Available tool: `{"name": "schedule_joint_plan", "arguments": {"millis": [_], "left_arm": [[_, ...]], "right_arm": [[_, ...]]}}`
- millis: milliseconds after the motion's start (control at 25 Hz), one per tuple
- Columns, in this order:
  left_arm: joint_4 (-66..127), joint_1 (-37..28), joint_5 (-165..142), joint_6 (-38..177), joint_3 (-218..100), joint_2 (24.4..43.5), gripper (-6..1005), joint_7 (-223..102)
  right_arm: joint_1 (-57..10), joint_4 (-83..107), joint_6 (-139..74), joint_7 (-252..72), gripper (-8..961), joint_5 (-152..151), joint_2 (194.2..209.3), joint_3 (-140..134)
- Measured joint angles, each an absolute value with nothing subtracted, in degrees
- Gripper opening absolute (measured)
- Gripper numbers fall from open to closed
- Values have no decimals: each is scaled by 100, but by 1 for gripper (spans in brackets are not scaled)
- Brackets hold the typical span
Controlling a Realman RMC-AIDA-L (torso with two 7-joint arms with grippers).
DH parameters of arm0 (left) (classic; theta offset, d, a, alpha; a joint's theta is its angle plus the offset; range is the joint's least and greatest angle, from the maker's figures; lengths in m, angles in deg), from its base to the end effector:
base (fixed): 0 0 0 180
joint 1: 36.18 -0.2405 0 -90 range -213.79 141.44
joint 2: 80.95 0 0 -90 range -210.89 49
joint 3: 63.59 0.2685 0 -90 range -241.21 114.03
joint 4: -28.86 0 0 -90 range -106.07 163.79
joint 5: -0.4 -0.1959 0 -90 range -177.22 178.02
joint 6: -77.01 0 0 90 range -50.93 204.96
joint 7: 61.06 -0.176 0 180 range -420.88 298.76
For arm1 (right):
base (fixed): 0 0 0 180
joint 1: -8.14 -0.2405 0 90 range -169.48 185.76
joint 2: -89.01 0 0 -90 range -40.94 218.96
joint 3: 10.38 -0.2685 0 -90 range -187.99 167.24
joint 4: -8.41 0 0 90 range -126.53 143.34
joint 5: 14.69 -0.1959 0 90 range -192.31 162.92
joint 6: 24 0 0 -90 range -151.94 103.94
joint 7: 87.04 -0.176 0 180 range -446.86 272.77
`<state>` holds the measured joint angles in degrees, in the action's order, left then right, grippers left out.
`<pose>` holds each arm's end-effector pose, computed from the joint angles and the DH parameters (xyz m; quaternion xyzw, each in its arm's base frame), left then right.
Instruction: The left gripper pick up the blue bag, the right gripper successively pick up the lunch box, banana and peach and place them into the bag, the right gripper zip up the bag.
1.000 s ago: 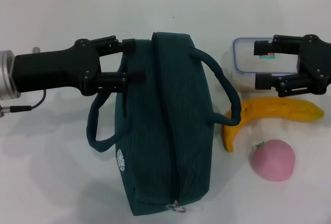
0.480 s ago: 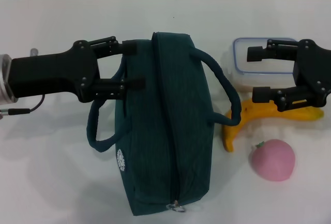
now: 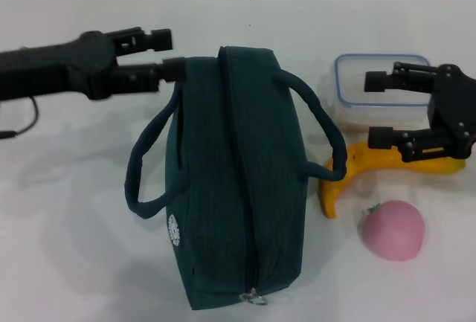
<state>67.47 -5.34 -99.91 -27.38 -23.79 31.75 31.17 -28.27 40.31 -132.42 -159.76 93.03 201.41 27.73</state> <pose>-0.2151 0.3315 0.0350 -0.9023 -0.2315 -0.3597 0.0537 0.2001 0.3269 0.0143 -0.9377 0.0805 0.3370 0.0268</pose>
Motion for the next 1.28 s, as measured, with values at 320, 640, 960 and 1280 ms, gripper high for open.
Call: {"name": "schedule_joint_plan", "arguments": {"millis": [320, 640, 960, 1280], "left_arm": [[9260, -813, -11082, -2900, -2230, 3276, 827, 7006], [10040, -861, -11186, -3095, -1172, 3278, 825, 9242], [9891, -390, -11760, -3062, -981, 3510, 803, 9638], [9570, 12, -12191, -3002, -964, 3526, 721, 9715]], "right_arm": [[-2433, 4007, -12974, -15726, 837, 9272, 20150, 2753], [-2161, 3949, -12841, -15324, 829, 9112, 20222, 2750], [-1884, 3956, -12832, -15092, 822, 8995, 20222, 2673], [-1681, 3951, -12829, -14976, 815, 8971, 20263, 2582]]}}
